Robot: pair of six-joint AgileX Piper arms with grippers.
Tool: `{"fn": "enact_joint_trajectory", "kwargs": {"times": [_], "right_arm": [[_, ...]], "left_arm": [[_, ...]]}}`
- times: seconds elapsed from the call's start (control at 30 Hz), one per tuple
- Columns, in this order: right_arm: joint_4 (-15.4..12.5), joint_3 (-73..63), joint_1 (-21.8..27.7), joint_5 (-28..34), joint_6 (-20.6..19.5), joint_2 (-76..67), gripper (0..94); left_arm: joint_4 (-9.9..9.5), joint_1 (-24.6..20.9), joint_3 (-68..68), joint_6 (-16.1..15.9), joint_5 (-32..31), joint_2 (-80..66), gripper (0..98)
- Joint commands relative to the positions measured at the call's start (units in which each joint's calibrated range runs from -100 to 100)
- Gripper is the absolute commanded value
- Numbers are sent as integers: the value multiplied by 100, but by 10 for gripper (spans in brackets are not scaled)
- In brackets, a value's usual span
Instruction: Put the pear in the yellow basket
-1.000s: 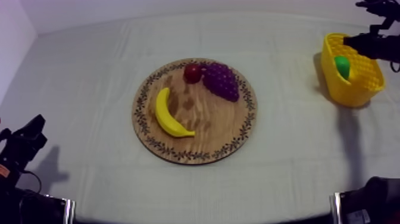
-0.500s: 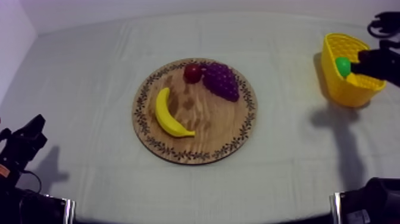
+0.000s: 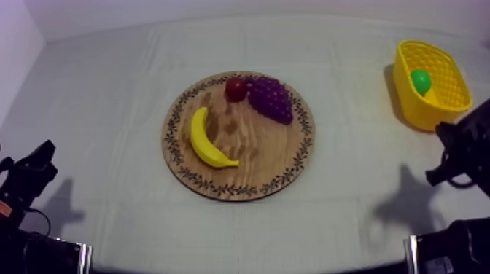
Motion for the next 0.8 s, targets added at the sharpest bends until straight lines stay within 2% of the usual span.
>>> {"fn": "enact_joint_trajectory", "kwargs": {"times": [0.0,0.07,0.2,0.4,0.47,0.6,0.77], "right_arm": [[630,121,-126,273,-1736,-1144,57],[734,244,-163,463,-1795,-1416,68],[773,319,-171,763,-1831,-1611,82],[755,398,-243,865,-1806,-1669,221],[753,417,-303,885,-1686,-1673,255],[744,462,-422,821,-1446,-1681,195],[734,490,-467,749,-1452,-1685,59]], "left_arm": [[-2,1,2,-1,1,0,1],[-2,1,2,0,1,0,1],[-2,1,2,0,1,0,1],[-2,1,2,-1,1,0,1],[-2,1,2,0,1,0,1],[-2,1,2,-1,1,0,1],[-2,1,2,1,1,0,1]]}}
